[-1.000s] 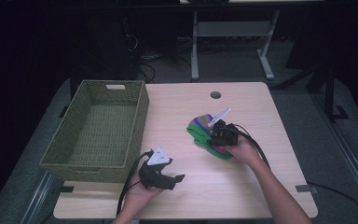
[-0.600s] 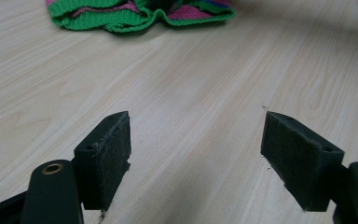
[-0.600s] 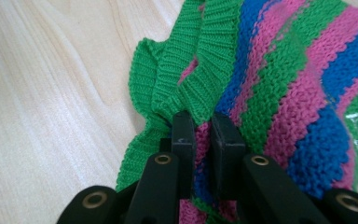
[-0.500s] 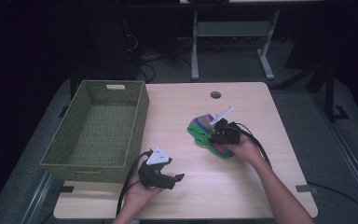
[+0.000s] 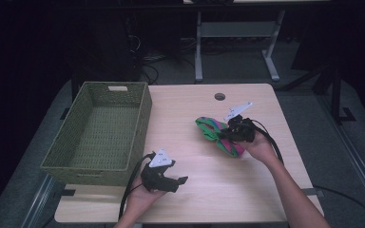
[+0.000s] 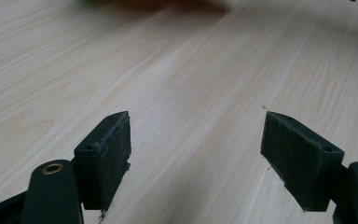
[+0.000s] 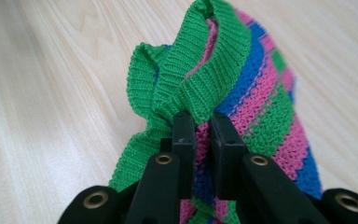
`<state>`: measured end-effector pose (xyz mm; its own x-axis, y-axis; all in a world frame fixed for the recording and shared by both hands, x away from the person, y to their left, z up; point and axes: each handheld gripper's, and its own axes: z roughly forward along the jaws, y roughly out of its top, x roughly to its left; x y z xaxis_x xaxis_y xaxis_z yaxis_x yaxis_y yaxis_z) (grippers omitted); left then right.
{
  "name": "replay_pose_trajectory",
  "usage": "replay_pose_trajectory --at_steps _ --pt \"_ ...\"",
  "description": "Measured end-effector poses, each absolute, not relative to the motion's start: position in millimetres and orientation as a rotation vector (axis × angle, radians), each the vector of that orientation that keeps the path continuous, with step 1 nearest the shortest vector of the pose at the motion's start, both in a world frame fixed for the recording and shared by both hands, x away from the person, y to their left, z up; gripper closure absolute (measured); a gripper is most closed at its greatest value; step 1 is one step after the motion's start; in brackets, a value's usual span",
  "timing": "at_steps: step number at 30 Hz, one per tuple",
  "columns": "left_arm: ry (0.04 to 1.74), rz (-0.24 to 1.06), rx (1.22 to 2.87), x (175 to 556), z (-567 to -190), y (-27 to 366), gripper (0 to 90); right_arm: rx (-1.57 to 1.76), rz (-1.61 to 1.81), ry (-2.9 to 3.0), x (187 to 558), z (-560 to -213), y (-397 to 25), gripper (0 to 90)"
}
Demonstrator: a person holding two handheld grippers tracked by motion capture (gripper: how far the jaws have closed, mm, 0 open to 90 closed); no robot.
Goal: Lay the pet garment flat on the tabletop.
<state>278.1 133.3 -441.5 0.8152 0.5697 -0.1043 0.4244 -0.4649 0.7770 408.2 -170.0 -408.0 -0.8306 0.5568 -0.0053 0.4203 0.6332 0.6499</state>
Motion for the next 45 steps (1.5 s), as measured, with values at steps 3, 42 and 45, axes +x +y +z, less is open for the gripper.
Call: replay_pose_trajectory --at_steps 3,42,45 --pt "0.729 0.214 2.129 278.2 -441.5 133.4 23.8 0.773 0.998 2.633 403.3 -399.0 -174.4 81.8" --pt "0.715 0.226 2.102 272.7 -432.8 143.0 23.6 0.502 1.154 2.814 310.6 -431.6 -155.6 81.1" --pt "0.713 0.221 2.103 272.7 -433.6 142.3 23.6 0.490 1.139 2.839 307.1 -440.1 -154.1 80.8"
